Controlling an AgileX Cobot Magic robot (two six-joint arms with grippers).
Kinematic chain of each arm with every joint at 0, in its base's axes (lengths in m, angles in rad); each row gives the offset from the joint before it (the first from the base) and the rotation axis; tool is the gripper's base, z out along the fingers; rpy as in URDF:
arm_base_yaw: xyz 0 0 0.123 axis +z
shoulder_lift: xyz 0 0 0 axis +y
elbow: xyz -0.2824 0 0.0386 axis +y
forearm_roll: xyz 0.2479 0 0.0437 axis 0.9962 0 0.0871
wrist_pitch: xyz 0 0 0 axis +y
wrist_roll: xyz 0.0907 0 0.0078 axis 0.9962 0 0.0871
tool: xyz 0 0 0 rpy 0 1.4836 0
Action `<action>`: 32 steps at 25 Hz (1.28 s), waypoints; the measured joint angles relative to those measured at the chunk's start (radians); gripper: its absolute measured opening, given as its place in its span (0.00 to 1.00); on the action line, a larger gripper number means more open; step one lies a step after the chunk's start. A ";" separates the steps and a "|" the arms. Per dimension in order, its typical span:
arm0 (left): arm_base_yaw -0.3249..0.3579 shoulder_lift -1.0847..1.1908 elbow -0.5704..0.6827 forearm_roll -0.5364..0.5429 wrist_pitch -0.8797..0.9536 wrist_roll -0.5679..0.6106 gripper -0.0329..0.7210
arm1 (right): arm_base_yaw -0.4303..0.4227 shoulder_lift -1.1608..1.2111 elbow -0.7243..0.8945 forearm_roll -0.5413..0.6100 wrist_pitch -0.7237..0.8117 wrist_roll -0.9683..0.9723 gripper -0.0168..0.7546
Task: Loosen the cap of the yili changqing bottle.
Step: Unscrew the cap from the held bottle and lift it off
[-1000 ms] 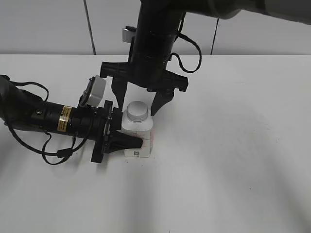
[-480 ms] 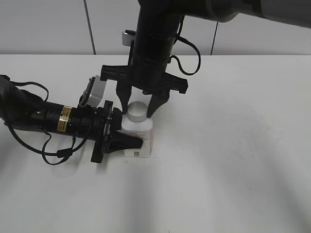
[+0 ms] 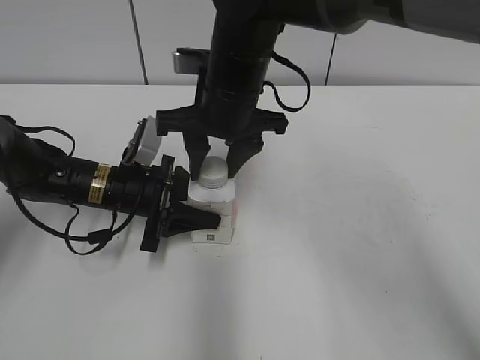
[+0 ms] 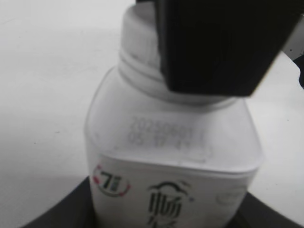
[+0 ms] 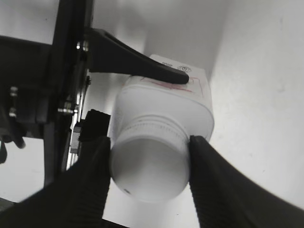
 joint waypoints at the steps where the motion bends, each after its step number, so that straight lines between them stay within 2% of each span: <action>1: 0.000 0.000 0.000 0.000 0.000 0.000 0.50 | 0.000 0.000 0.000 -0.001 0.000 -0.046 0.54; 14: 0.000 0.000 -0.003 0.024 -0.001 0.000 0.50 | 0.000 0.000 0.000 0.000 0.003 -0.872 0.54; 22: 0.000 0.000 -0.005 0.028 -0.001 -0.001 0.50 | 0.000 0.000 0.000 -0.003 0.003 -1.240 0.54; 32: 0.000 0.000 -0.009 0.058 -0.001 -0.001 0.50 | 0.003 0.000 0.000 -0.022 0.007 -1.586 0.54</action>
